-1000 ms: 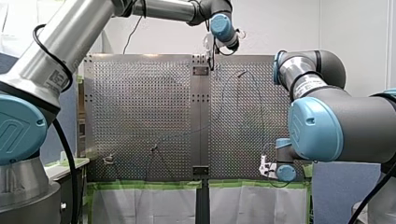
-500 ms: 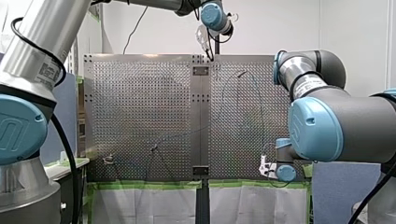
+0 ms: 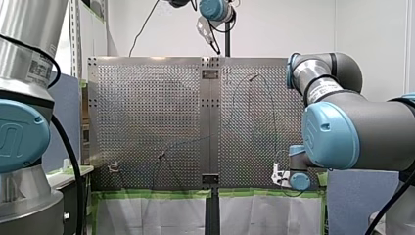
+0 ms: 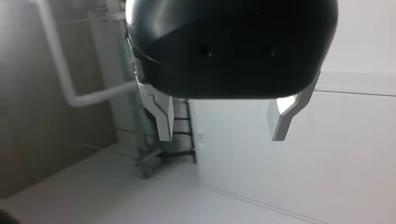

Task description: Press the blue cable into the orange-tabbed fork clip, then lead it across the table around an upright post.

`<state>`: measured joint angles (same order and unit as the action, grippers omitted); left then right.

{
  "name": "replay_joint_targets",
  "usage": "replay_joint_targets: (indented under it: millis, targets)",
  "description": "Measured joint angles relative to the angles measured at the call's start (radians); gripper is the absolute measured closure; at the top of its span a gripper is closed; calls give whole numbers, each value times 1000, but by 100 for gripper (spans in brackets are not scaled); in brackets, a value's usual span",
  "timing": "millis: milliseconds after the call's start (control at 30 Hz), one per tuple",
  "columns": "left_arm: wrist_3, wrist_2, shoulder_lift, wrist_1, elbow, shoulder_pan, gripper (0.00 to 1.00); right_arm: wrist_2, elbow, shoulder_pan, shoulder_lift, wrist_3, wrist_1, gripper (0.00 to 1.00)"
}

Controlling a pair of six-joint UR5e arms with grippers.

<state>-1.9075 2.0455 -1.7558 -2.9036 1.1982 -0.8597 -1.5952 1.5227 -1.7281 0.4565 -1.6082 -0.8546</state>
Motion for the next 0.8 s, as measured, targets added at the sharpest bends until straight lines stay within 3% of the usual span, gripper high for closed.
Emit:
replay_joint_targets:
  millis: [367,567,800]
  targets:
    - [-30,-2,113,114,113,0,0,0,0,0,0,1,0,100]
    - [-51,-34,171,172,172,-2,0,0,0,0,0,7,0,100]
    - [-62,-40,188,250,249,1,0,0,0,0,0,14,0,100]
